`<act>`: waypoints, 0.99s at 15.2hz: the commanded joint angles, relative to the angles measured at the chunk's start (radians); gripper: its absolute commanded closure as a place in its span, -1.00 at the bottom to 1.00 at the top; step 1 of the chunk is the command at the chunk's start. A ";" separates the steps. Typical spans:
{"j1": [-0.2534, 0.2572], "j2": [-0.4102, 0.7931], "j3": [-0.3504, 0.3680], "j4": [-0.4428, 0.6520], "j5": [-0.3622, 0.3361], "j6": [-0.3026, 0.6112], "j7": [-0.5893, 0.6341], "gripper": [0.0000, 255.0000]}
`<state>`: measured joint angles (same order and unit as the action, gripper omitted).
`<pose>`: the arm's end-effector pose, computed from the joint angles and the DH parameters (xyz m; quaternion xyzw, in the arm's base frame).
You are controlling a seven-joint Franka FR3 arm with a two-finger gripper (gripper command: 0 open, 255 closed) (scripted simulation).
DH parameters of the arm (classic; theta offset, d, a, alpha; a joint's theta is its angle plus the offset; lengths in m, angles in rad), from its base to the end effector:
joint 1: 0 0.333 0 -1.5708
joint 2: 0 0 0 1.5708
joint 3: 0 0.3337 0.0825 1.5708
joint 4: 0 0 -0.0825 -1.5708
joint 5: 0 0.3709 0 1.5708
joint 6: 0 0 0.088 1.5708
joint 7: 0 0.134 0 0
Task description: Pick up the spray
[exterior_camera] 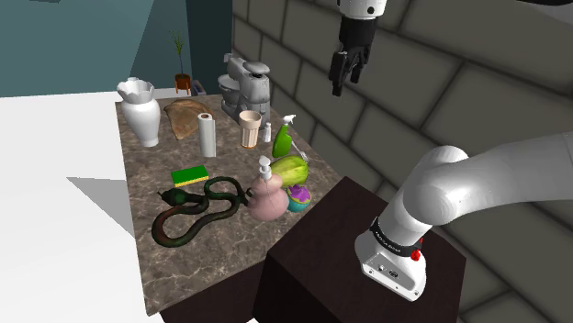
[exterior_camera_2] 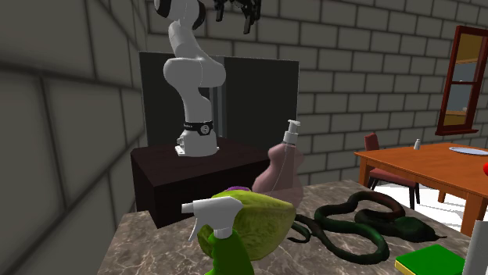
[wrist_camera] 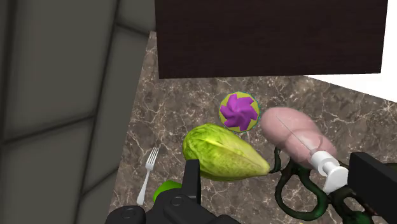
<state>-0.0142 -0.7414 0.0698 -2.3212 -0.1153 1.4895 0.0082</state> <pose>0.2830 0.0057 0.5737 0.9956 0.0114 -0.0437 0.0821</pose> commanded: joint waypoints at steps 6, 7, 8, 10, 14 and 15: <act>0.004 0.055 -0.108 -0.066 -0.074 0.147 -0.185 -1.00; 0.005 0.072 -0.129 -0.074 -0.087 0.177 -0.221 -1.00; 0.005 0.091 -0.150 -0.080 -0.099 0.208 -0.257 -1.00; 0.007 0.135 -0.192 -0.088 -0.121 0.271 -0.329 -1.00; 0.014 0.242 -0.271 -0.081 -0.151 0.395 -0.471 -1.00; 0.016 0.273 -0.290 -0.076 -0.155 0.425 -0.507 -1.00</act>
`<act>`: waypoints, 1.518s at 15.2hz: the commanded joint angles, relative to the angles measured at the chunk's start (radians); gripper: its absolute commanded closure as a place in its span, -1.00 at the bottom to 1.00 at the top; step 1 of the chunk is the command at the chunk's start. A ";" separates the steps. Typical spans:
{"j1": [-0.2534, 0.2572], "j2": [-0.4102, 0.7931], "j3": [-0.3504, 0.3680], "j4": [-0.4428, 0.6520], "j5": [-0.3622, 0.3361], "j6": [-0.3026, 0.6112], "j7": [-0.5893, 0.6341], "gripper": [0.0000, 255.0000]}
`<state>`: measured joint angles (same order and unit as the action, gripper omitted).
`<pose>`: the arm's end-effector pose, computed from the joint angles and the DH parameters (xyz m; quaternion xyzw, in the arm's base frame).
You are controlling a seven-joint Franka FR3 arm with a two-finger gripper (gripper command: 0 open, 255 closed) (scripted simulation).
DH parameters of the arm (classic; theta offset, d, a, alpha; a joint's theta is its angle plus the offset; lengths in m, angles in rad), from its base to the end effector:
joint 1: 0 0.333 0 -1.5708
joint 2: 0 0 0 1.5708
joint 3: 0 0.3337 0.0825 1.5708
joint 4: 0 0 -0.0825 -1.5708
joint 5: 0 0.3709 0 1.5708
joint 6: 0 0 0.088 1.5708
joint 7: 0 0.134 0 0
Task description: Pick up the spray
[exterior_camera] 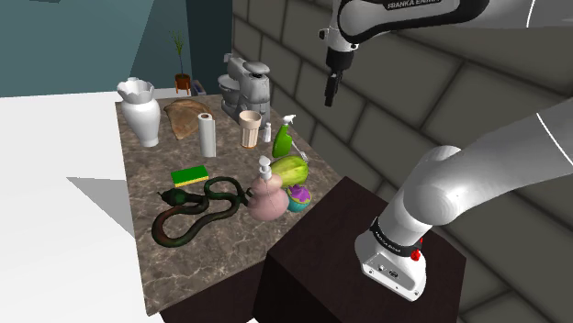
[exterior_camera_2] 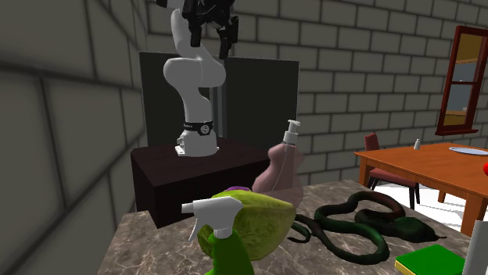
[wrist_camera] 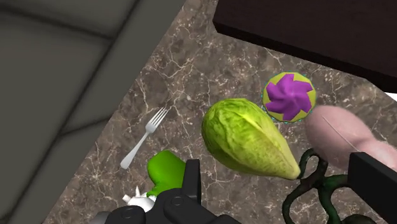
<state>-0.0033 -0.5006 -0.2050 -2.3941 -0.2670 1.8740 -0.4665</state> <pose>0.3640 -0.1104 0.4870 0.9801 0.1821 -0.0362 0.0699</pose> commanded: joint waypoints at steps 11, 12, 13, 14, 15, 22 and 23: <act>0.040 0.444 -0.172 0.162 0.088 0.328 -0.461 -1.00; 0.040 0.486 -0.178 0.186 0.109 0.347 -0.504 -1.00; 0.039 0.527 -0.181 0.211 0.131 0.364 -0.547 -1.00; 0.035 0.569 -0.182 0.237 0.154 0.380 -0.590 -1.00; 0.030 0.611 -0.181 0.265 0.177 0.393 -0.632 -1.00; -0.040 0.895 -0.120 0.495 0.315 0.441 -0.893 -1.00; -0.051 0.934 -0.107 0.533 0.328 0.442 -0.924 -1.00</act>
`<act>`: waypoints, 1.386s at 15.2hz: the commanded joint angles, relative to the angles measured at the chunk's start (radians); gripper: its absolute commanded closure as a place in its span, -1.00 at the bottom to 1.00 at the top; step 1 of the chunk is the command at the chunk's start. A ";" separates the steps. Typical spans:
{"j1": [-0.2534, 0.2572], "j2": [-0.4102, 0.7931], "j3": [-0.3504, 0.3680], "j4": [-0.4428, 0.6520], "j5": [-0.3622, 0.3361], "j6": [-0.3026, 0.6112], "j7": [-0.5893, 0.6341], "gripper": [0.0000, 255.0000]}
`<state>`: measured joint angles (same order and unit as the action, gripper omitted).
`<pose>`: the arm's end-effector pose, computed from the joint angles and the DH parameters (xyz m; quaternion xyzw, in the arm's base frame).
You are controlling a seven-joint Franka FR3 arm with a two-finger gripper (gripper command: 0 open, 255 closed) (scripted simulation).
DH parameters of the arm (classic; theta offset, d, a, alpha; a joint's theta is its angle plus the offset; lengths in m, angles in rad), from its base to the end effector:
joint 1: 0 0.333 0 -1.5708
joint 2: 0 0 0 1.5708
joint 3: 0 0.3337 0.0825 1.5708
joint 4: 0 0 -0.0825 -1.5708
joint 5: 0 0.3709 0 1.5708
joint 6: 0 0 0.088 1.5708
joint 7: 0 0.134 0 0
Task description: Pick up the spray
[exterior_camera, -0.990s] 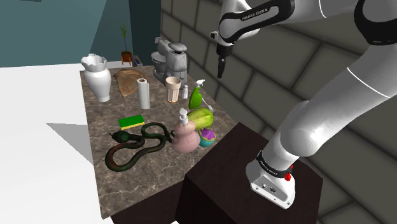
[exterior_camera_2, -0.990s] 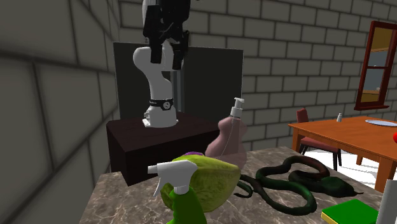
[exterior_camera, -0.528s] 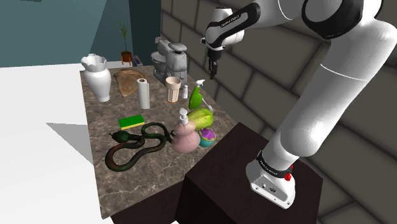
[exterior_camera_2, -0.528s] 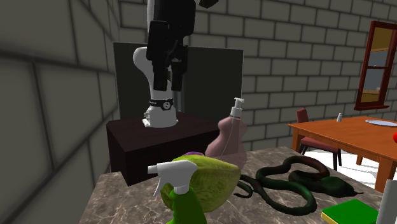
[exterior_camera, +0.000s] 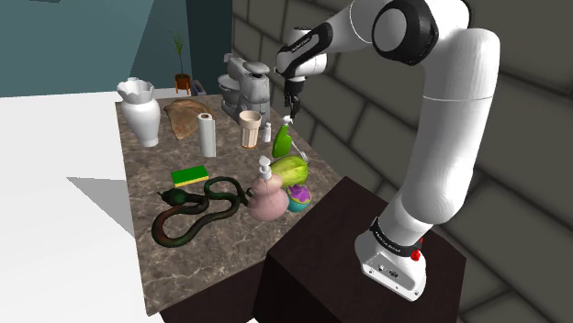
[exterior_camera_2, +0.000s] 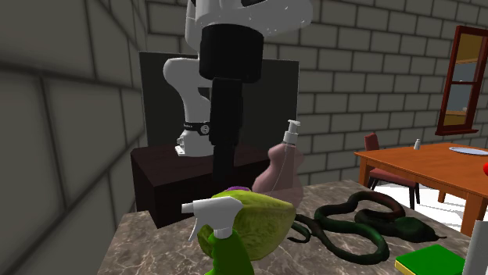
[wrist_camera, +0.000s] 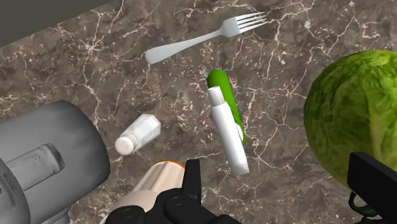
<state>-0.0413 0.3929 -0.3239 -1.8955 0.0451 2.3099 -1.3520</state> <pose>0.5922 -0.2123 0.3075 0.8806 0.4713 -0.0192 0.0448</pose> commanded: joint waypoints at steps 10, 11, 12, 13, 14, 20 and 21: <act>-0.039 0.154 0.042 0.072 0.048 0.080 -0.081 -1.00; -0.040 0.154 0.042 0.072 0.048 0.080 -0.081 -1.00; -0.040 0.155 0.043 0.072 0.049 0.081 -0.081 1.00; -0.040 0.155 0.043 0.072 0.049 0.081 -0.082 1.00; -0.040 0.154 0.042 0.071 0.048 0.081 -0.082 1.00; -0.040 0.154 0.042 0.072 0.048 0.080 -0.082 1.00; -0.040 0.154 0.042 0.072 0.048 0.080 -0.081 1.00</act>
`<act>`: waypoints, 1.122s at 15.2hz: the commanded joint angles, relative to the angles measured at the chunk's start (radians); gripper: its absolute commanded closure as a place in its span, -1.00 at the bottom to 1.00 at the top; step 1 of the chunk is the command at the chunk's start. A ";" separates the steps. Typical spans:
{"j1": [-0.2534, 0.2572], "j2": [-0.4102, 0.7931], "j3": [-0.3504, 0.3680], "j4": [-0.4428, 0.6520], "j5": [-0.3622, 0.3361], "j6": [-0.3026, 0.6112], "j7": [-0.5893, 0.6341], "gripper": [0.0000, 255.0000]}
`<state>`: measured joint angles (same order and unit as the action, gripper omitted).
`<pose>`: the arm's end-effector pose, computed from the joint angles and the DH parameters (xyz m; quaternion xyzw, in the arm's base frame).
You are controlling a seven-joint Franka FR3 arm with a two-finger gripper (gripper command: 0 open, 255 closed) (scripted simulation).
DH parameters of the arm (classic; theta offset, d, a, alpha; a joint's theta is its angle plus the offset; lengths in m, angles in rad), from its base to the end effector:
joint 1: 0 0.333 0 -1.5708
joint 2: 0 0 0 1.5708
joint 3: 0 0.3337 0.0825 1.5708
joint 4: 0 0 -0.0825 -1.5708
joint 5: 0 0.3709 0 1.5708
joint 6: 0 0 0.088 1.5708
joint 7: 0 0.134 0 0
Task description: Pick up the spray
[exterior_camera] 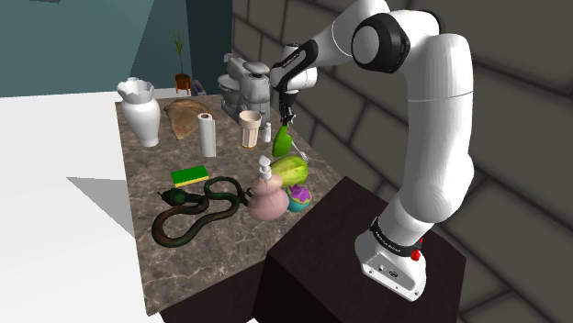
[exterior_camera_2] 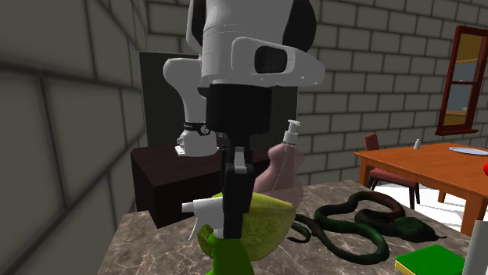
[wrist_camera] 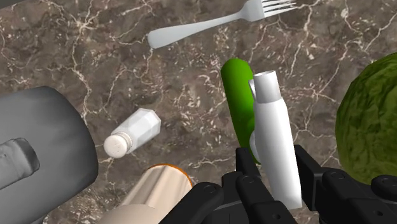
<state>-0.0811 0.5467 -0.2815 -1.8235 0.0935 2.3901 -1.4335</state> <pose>0.6170 -0.2173 0.2467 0.8655 0.4990 -0.0172 0.0417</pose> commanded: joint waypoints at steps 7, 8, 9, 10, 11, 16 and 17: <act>0.010 -0.060 -0.013 0.011 -0.018 -0.069 0.007 1.00; 0.011 -0.068 -0.014 0.013 -0.020 -0.080 0.008 1.00; 0.012 -0.075 -0.016 0.016 -0.023 -0.090 0.009 1.00; 0.014 -0.083 -0.017 0.019 -0.025 -0.100 0.010 1.00; 0.015 -0.091 -0.019 0.022 -0.028 -0.111 0.011 1.00; 0.019 -0.121 -0.024 0.037 -0.037 -0.155 0.014 1.00; 0.019 -0.120 -0.024 0.037 -0.037 -0.155 0.014 1.00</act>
